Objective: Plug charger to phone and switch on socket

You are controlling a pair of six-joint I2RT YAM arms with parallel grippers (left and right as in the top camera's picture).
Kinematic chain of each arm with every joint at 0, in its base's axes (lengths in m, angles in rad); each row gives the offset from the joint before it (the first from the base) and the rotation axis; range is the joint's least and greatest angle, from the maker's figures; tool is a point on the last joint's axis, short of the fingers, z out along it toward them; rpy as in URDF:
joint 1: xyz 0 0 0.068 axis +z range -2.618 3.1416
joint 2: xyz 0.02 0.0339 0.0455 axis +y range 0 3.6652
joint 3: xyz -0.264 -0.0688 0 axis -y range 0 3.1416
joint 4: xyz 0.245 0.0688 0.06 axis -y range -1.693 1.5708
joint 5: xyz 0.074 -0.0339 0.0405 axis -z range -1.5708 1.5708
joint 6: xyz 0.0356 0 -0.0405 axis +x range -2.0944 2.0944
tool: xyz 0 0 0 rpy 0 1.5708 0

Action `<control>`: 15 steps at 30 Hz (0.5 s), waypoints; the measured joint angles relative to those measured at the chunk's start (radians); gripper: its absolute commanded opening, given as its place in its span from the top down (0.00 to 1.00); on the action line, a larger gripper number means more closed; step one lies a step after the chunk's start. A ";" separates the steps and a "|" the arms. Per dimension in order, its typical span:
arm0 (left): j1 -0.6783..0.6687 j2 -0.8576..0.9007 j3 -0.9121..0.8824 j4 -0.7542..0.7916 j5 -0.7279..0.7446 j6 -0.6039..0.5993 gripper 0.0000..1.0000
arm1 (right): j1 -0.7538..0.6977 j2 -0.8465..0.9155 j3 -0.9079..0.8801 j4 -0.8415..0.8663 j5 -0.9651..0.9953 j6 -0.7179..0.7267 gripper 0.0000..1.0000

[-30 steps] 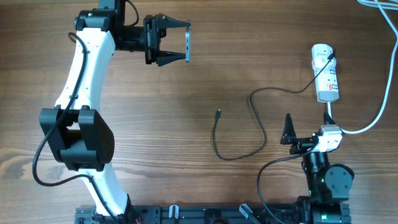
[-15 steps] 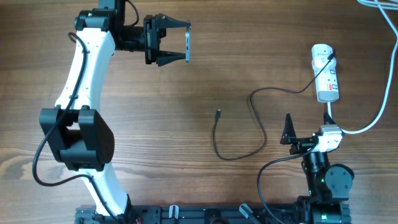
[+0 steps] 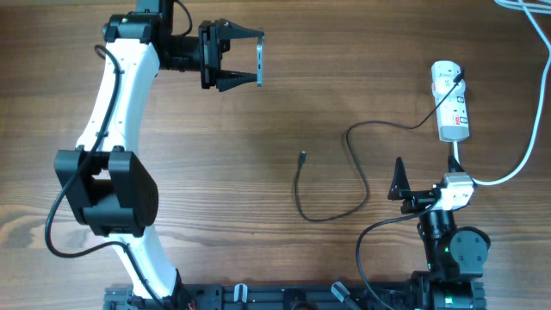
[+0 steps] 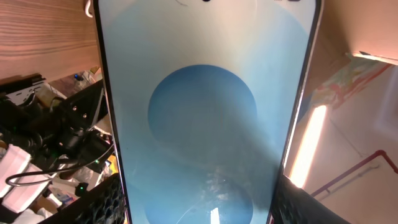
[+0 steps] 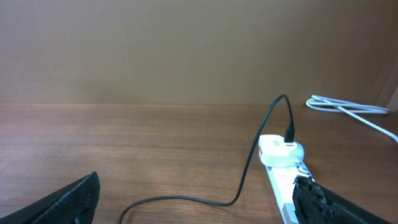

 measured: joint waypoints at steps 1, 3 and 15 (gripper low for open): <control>0.000 0.000 0.000 0.000 0.000 0.000 0.43 | 0.000 0.000 0.000 0.000 -0.001 0.000 0.00; 0.000 0.000 0.000 0.000 0.000 0.000 0.43 | 0.000 0.000 0.000 0.005 -0.021 0.032 0.00; 0.000 0.000 0.000 0.001 0.008 -0.003 0.43 | 0.000 0.010 0.127 0.396 -0.311 0.611 0.00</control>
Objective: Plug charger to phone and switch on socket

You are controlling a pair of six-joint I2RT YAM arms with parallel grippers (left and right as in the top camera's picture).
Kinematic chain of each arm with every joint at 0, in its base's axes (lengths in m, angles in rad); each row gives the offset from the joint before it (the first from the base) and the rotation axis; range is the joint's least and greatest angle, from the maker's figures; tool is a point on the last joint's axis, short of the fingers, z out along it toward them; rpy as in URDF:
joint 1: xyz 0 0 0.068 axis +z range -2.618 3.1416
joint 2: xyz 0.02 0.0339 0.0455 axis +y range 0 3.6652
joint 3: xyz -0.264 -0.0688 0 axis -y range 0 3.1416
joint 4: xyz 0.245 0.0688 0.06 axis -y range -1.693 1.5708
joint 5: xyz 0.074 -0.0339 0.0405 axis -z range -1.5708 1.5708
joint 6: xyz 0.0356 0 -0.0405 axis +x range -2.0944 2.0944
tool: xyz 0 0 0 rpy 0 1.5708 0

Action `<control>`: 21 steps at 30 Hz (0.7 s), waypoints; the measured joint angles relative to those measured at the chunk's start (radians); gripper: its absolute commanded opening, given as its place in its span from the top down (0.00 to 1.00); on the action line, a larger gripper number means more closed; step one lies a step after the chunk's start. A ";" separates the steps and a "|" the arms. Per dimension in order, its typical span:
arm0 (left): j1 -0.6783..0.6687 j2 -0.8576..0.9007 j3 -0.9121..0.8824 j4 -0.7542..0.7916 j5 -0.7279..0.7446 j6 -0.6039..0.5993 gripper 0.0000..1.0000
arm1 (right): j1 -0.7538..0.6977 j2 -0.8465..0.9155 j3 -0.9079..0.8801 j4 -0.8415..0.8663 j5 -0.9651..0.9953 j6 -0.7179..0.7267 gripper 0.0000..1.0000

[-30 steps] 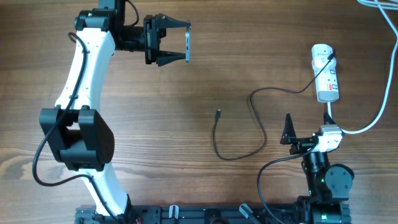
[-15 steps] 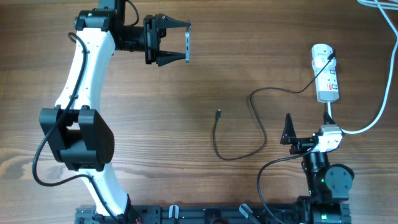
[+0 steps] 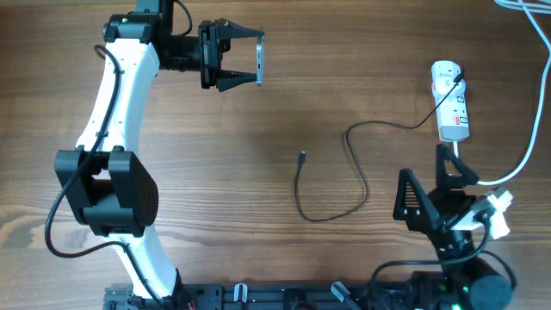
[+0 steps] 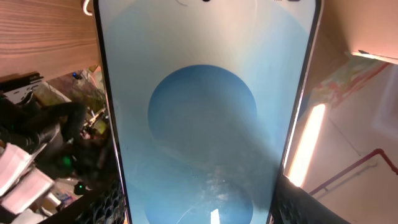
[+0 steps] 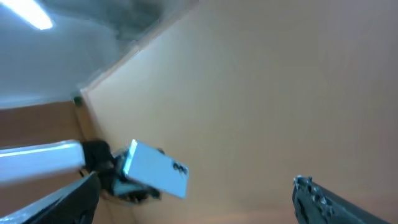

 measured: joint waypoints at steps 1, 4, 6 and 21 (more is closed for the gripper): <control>0.000 0.000 0.000 -0.001 0.002 0.000 0.43 | 0.000 0.034 0.106 -0.099 -0.006 -0.074 0.00; 0.000 0.000 0.001 0.000 0.005 0.000 0.43 | 0.000 0.202 0.477 -0.438 -0.004 -0.252 0.00; 0.000 0.000 0.002 0.001 0.007 0.000 0.43 | 0.000 0.381 0.764 -0.755 -0.016 -0.304 0.00; 0.000 -0.002 0.002 0.000 0.006 0.000 0.43 | 0.150 1.101 1.514 -1.751 -0.100 -0.479 0.00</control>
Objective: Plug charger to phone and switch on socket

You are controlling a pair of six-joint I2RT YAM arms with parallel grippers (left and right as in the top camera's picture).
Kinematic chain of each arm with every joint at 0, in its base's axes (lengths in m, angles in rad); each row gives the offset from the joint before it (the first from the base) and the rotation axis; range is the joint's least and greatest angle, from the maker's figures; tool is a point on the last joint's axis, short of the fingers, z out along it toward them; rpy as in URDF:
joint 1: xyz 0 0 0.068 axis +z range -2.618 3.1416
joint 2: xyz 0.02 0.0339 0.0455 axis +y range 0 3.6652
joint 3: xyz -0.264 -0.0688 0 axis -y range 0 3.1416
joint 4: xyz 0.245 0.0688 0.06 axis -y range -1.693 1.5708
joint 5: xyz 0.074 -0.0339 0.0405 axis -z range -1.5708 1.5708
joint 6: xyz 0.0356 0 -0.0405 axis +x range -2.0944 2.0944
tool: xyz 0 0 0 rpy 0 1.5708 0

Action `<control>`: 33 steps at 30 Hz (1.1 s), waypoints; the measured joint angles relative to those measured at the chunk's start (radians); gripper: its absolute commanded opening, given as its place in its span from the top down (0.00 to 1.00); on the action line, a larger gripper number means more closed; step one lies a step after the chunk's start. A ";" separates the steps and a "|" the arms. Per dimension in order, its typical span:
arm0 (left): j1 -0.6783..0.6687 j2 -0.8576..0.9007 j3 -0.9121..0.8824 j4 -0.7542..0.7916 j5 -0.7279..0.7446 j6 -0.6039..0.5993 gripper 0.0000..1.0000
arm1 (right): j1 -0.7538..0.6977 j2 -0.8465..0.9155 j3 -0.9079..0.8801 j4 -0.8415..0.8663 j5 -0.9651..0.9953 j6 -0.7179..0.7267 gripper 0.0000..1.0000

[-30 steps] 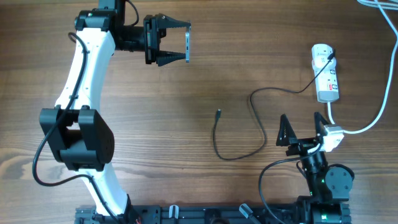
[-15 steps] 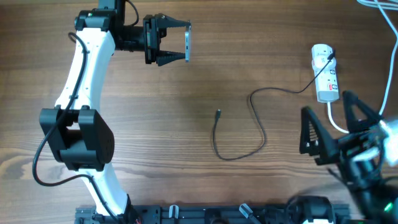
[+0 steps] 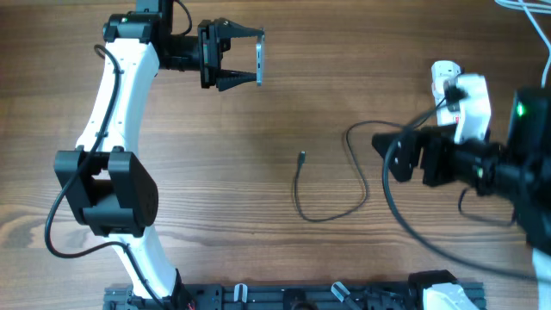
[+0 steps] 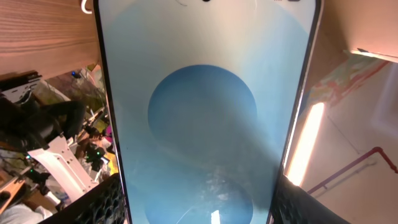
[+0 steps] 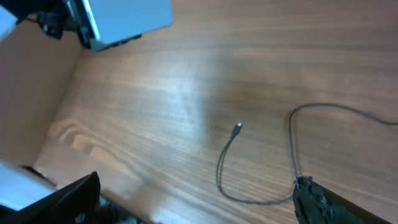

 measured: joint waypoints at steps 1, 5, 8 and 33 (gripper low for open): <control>0.000 0.000 0.000 0.000 0.000 0.000 0.43 | 0.014 0.050 0.026 0.008 -0.076 -0.034 0.00; 0.000 0.000 0.000 0.000 0.000 0.000 0.43 | 0.108 0.133 0.029 0.064 -0.143 -0.034 0.01; 0.000 0.000 0.000 0.000 0.000 0.000 0.43 | 0.403 0.171 0.037 0.009 0.253 0.113 0.01; 0.003 0.000 0.000 0.000 -0.050 -0.019 0.43 | 0.633 0.618 0.399 0.294 0.589 0.381 0.29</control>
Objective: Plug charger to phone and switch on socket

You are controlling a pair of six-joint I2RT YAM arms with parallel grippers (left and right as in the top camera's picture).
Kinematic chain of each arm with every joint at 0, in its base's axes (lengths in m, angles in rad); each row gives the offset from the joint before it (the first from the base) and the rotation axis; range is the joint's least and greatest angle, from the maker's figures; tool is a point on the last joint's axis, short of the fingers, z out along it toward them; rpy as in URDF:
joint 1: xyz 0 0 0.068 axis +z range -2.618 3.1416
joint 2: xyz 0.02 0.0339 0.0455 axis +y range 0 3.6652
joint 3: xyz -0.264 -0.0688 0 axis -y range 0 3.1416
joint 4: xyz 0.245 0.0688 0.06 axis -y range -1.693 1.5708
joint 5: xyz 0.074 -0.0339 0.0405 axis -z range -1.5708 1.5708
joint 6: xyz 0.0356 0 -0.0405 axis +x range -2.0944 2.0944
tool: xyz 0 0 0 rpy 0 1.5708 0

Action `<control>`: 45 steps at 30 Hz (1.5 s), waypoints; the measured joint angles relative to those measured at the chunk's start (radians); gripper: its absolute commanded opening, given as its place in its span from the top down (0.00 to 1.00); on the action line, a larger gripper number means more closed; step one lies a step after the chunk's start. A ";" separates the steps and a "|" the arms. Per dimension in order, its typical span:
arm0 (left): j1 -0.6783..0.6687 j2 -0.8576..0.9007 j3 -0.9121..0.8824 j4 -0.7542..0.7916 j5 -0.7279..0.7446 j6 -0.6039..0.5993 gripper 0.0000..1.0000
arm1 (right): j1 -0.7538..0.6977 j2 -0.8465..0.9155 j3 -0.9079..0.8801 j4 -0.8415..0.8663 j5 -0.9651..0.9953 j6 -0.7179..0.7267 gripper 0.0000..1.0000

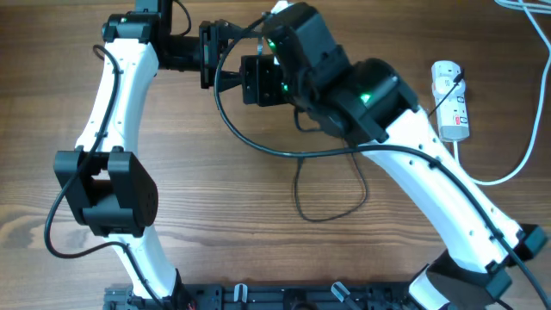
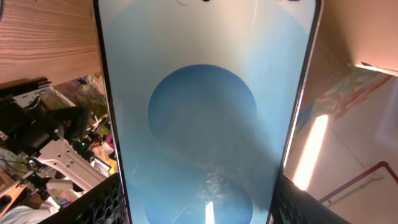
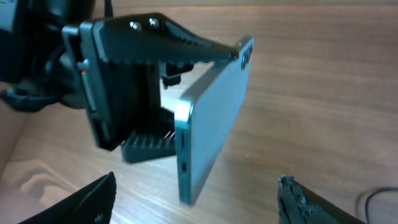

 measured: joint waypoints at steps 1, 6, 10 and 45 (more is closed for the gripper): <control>0.000 0.000 0.000 0.000 -0.001 0.000 0.43 | 0.000 0.004 0.000 0.013 0.008 -0.004 0.29; 0.000 0.000 0.000 0.000 -0.027 -0.001 0.43 | 0.027 0.017 0.000 0.045 0.092 -0.026 0.29; 0.000 0.000 0.000 0.000 -0.048 -0.004 0.43 | 0.035 0.035 0.000 0.079 0.137 -0.017 0.31; -0.008 0.000 0.000 0.019 -0.158 -0.056 0.42 | 0.035 0.158 0.000 0.093 0.249 0.098 0.78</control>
